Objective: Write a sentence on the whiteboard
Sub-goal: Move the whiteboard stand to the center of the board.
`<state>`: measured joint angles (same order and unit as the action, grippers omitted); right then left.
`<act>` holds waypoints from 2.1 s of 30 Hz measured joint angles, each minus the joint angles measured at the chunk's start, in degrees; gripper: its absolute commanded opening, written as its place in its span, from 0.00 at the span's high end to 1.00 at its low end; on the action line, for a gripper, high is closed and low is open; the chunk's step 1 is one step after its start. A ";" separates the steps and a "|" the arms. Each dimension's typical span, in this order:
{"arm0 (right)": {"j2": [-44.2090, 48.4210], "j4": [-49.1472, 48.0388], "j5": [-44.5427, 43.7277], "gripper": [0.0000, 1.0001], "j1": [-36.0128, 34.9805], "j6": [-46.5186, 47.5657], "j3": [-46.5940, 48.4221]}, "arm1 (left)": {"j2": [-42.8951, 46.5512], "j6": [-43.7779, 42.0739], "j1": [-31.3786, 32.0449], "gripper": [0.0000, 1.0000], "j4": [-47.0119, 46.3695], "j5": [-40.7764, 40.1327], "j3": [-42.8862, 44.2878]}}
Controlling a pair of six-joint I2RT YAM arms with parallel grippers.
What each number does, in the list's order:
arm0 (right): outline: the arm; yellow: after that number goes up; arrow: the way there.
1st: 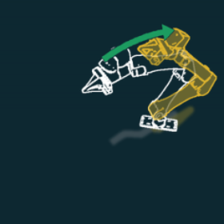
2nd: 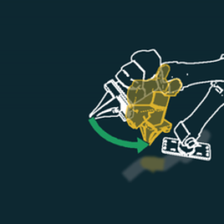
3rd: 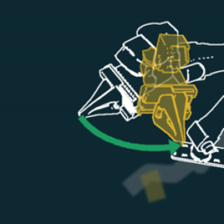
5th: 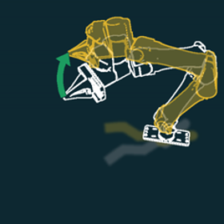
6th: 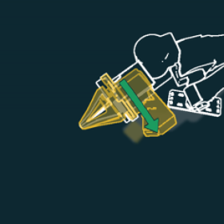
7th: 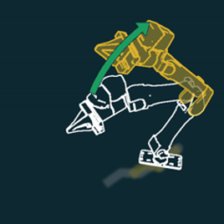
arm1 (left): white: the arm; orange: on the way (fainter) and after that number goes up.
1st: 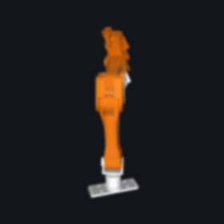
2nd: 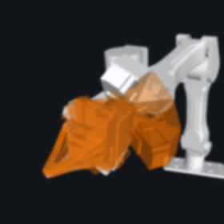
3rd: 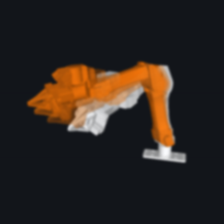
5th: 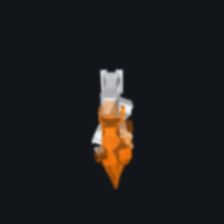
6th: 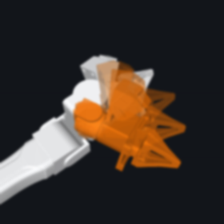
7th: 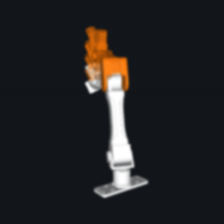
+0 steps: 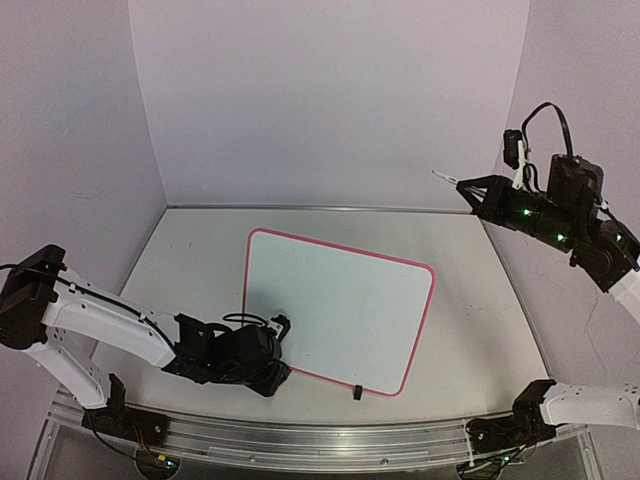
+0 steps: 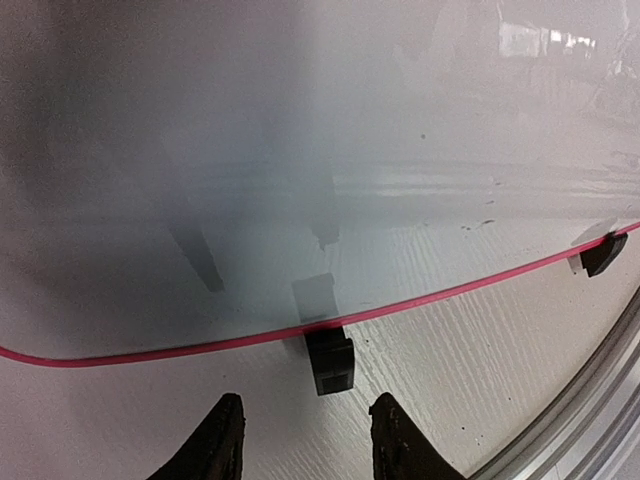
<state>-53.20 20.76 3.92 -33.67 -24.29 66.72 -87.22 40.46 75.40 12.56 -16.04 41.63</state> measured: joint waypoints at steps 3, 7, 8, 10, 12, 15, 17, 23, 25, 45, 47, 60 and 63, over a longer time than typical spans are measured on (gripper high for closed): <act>0.34 -0.14 -0.25 1.00 0.00 -0.02 -0.18 | -1.33 -0.15 0.00 0.64 -0.27 0.83 0.33; 0.89 -0.16 -0.68 1.00 0.00 -0.07 -0.84 | -3.11 -0.51 0.00 0.67 -0.62 1.56 1.75; 1.07 -0.14 -0.84 1.00 0.00 -0.10 -1.09 | -3.72 -0.59 0.00 0.69 -0.63 1.74 2.36; 1.34 -0.14 -1.22 1.00 0.00 -0.23 -1.44 | -4.92 -0.88 0.00 0.71 -0.63 2.12 3.60; 1.64 -0.14 -1.55 1.00 0.00 -0.30 -1.73 | -5.91 -1.23 0.00 0.74 -0.11 2.11 4.51; 2.03 -0.12 -1.89 1.00 0.00 -0.46 -1.92 | -6.88 -1.43 0.02 0.78 1.11 1.49 5.56; 2.24 -0.14 -2.08 1.00 0.00 -0.50 -1.92 | -7.22 -1.37 0.06 0.79 1.74 1.05 6.09; 2.70 -0.14 -2.74 1.00 0.00 -0.70 -1.92 | -8.50 -1.07 0.39 0.85 3.33 -0.22 7.52; 2.70 -0.14 -2.87 1.00 0.00 -0.73 -1.92 | -8.96 -0.82 0.45 0.88 3.93 -0.71 8.15; 2.70 -0.14 -5.06 1.00 0.00 -1.32 -2.38 | -11.91 4.54 0.37 1.00 4.81 -8.42 10.55; 2.70 -0.14 -5.32 1.00 0.00 -1.36 -2.38 | -11.91 5.00 0.25 1.00 4.36 -9.57 10.53; 2.56 -0.14 -6.56 1.00 0.00 -1.51 -2.77 | -12.83 5.94 -3.02 1.00 -1.15 -11.60 8.74; 2.67 -0.15 -6.95 1.00 0.00 -1.53 -3.05 | -12.83 6.21 -3.31 1.00 -2.28 -11.62 8.28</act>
<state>-50.54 20.61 -3.03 -33.67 -25.82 63.67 -100.05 46.67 72.08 10.27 -27.66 49.92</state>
